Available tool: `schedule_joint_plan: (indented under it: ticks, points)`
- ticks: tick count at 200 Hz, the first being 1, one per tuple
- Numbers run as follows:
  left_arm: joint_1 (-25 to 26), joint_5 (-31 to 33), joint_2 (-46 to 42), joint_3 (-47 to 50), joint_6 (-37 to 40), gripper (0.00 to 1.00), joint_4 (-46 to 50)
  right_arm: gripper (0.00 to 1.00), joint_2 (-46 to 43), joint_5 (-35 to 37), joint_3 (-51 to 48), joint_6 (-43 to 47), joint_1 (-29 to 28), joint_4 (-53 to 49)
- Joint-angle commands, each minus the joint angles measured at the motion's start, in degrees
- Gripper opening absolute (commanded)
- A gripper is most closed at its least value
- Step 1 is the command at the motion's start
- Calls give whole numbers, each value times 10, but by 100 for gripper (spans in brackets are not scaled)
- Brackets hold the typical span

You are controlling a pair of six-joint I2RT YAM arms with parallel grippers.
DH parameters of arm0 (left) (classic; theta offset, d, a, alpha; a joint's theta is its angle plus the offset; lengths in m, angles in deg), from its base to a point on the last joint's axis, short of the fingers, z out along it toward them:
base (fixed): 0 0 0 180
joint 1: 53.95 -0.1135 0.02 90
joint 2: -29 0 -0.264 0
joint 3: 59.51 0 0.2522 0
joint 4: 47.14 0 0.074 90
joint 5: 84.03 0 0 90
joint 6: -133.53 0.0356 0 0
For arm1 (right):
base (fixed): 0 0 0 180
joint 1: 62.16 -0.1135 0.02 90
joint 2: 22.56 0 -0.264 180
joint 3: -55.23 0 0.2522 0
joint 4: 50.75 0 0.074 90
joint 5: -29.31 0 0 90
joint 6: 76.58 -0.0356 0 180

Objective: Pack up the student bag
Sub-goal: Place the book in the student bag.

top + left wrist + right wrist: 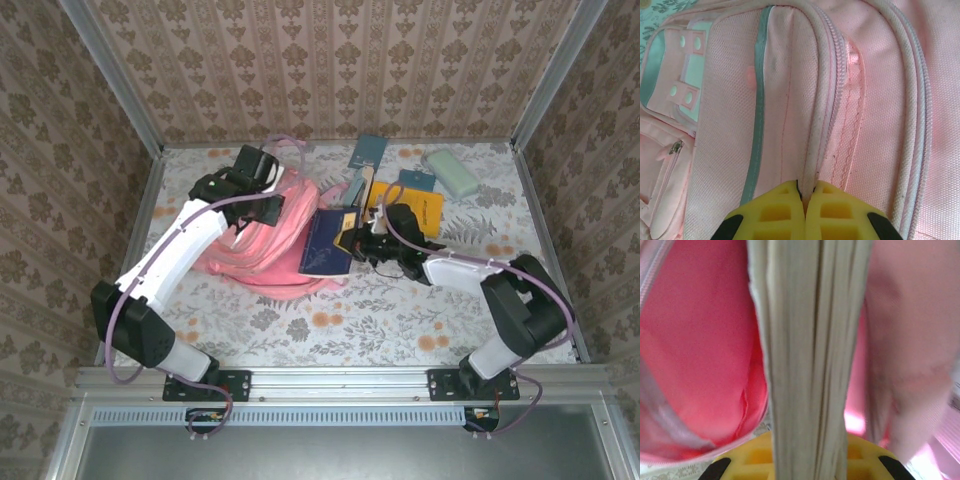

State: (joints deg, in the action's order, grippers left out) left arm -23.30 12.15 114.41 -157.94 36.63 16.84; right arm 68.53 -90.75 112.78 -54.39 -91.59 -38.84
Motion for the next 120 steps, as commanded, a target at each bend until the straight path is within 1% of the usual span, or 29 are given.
schedule_joint_plan:
  ticks: [1, 32, 65, 67, 71, 99, 120]
  points:
    - [-14, -50, -23, -30, -30, 0, -7, 0, 40, 70, 49, -44, -25, 77]
    - [-33, -84, -29, -32, -47, 0, -18, 0, 126, 113, 121, -85, -56, 107]
    - [-41, -103, -23, -44, -56, 0, -22, 0, 218, 170, 189, -144, -86, 179]
    - [-54, -105, -22, -45, -56, 0, -21, 0, 222, 173, 193, -145, -88, 181]
    - [-59, -107, -22, -46, -57, 0, -21, 0, 232, 178, 202, -150, -91, 183]
    - [-63, -120, -16, -56, -58, 0, -19, 0, 290, 212, 256, -192, -103, 234]
    - [-64, -128, -17, -56, -60, 0, -19, 0, 325, 231, 295, -209, -109, 239]
